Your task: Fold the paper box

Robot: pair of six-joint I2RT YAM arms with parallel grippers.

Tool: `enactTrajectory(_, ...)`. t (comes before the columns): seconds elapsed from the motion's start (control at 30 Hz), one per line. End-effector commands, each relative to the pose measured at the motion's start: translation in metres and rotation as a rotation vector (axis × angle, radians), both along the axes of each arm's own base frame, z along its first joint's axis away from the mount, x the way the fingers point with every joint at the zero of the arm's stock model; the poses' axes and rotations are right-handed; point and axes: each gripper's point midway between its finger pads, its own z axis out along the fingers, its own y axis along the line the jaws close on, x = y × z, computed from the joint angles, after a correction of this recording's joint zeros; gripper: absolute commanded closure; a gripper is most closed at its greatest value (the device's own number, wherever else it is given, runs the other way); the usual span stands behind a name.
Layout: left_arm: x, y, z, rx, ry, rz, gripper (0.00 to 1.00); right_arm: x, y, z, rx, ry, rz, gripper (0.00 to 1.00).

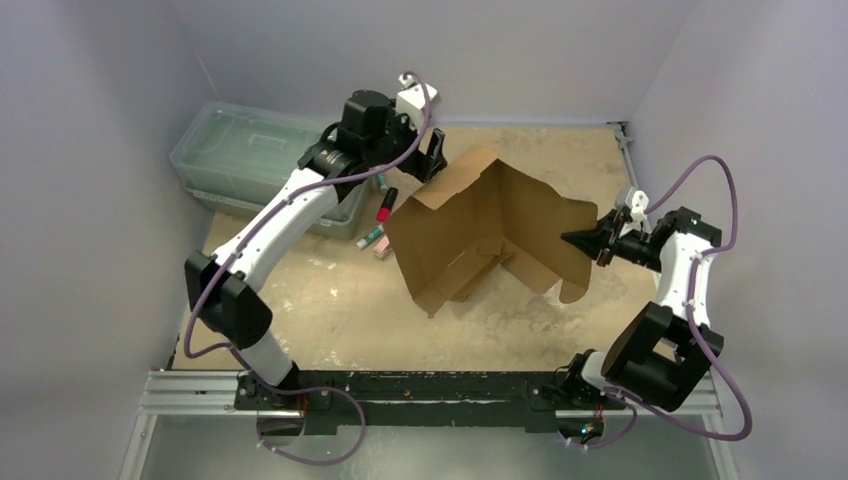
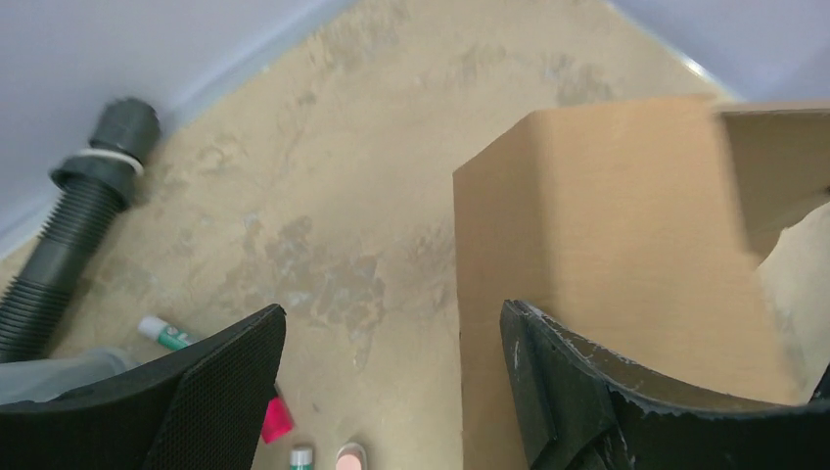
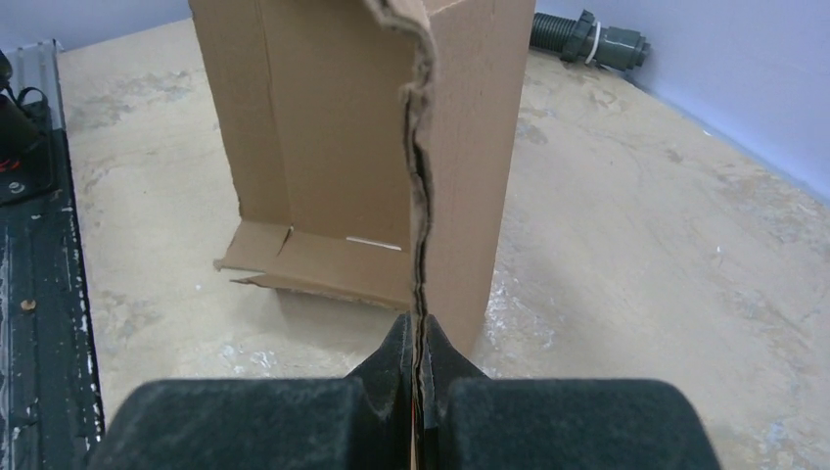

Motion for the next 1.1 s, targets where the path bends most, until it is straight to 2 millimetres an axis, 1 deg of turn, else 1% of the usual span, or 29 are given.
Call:
enactTrajectory(0.0, 0.002, -0.001, 0.005, 0.043, -0.009, -0.067, 0.2, -0.006, 0.004, 0.015, -0.008, -0.043, 0.006, 1.0)
enactTrajectory(0.13, -0.005, -0.013, 0.0, 0.001, 0.039, -0.134, 0.2, -0.006, 0.004, 0.016, -0.007, -0.036, 0.004, 1.0)
enactTrajectory(0.2, -0.01, -0.013, -0.002, -0.002, 0.047, -0.147, 0.2, -0.005, 0.003, 0.016, -0.004, -0.032, 0.004, 1.0)
enactTrajectory(0.27, -0.012, -0.009, 0.001, -0.025, 0.057, -0.128, 0.2, -0.005, 0.003, 0.017, 0.0, -0.027, 0.003, 1.0)
enactTrajectory(0.4, -0.012, 0.009, 0.023, -0.107, 0.054, -0.09, 0.19, -0.004, 0.003, 0.02, 0.008, -0.016, 0.0, 1.0)
enactTrajectory(0.5, -0.018, 0.012, 0.033, -0.145, 0.062, -0.109, 0.18, -0.004, 0.002, 0.024, 0.005, -0.013, -0.003, 1.0)
enactTrajectory(0.6, -0.026, 0.008, 0.03, -0.16, 0.087, -0.142, 0.18, -0.004, 0.002, 0.029, 0.0, -0.007, -0.007, 1.0)
enactTrajectory(0.67, -0.026, 0.012, 0.028, -0.151, 0.086, -0.121, 0.18, -0.004, 0.001, 0.032, -0.001, 0.0, -0.01, 1.0)
enactTrajectory(0.73, -0.024, 0.022, 0.03, -0.133, 0.065, -0.066, 0.18, -0.003, 0.001, 0.036, -0.001, 0.01, -0.014, 1.0)
enactTrajectory(0.8, -0.027, 0.036, 0.044, -0.13, 0.013, -0.015, 0.18, -0.002, -0.001, 0.04, -0.004, 0.019, -0.018, 1.0)
enactTrajectory(0.9, -0.046, 0.06, 0.066, -0.157, -0.07, 0.054, 0.18, 0.0, -0.002, 0.047, 0.005, 0.038, -0.027, 1.0)
enactTrajectory(0.93, -0.053, 0.071, 0.068, -0.169, -0.083, 0.091, 0.18, 0.001, -0.002, 0.05, 0.009, 0.043, -0.029, 1.0)
enactTrajectory(0.97, -0.061, 0.08, 0.059, -0.179, -0.076, 0.124, 0.18, 0.001, -0.003, 0.052, 0.012, 0.048, -0.031, 1.0)
enactTrajectory(1.03, -0.079, 0.097, 0.049, -0.227, -0.07, 0.187, 0.18, 0.002, -0.004, 0.053, 0.016, 0.062, -0.038, 1.0)
enactTrajectory(1.07, -0.088, 0.106, 0.048, -0.26, -0.077, 0.221, 0.19, 0.003, -0.005, 0.053, 0.017, 0.071, -0.045, 1.0)
